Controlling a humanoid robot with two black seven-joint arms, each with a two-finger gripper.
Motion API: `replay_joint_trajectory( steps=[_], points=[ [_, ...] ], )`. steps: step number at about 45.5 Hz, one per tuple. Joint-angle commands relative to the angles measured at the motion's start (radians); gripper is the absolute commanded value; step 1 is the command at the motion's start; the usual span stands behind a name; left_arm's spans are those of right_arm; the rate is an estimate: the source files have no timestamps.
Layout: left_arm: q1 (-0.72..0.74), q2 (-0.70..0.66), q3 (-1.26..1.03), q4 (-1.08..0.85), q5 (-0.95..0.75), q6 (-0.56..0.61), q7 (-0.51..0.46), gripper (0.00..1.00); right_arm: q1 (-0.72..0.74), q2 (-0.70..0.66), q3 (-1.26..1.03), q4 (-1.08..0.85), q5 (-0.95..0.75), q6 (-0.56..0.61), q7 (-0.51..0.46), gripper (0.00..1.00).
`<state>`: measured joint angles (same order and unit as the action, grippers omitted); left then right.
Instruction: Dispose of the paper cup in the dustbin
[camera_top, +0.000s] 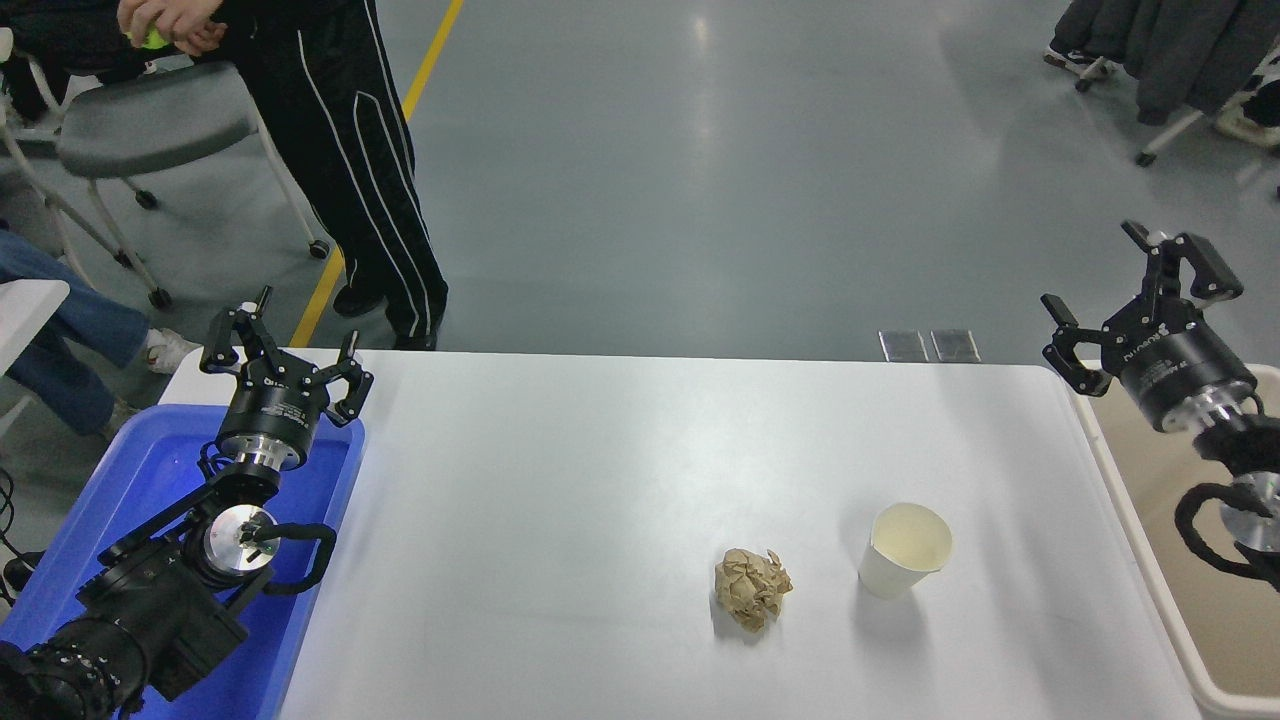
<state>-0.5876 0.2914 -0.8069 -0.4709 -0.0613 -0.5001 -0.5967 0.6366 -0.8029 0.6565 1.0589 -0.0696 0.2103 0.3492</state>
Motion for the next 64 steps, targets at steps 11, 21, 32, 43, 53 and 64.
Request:
replay_joint_trajectory(
  steps=[11,21,32,43,53,64],
  points=[
    [0.0,0.0,0.0,0.0,0.0,0.0,0.0,1.0,0.294,-0.234,-0.416,0.253,-0.248,-0.02,-0.038,1.0],
    [0.0,0.0,0.0,0.0,0.0,0.0,0.0,1.0,0.44,-0.229,-0.552,0.259,-0.453,-0.045,-0.039,1.0],
    [0.0,0.0,0.0,0.0,0.0,0.0,0.0,1.0,0.523,-0.231,-0.644,0.294,-0.66,-0.045,-0.038,1.0],
    [0.0,0.0,0.0,0.0,0.0,0.0,0.0,1.0,0.511,-0.223,-0.664,0.329,-1.048,-0.042,-0.038,1.0],
    [0.0,0.0,0.0,0.0,0.0,0.0,0.0,1.0,0.575,-0.133,-0.807,0.345,-1.177,-0.031,-0.036,1.0],
    [0.0,0.0,0.0,0.0,0.0,0.0,0.0,1.0,0.638,0.042,-1.003,0.222,-1.227,-0.032,-0.03,1.0]
  ],
)
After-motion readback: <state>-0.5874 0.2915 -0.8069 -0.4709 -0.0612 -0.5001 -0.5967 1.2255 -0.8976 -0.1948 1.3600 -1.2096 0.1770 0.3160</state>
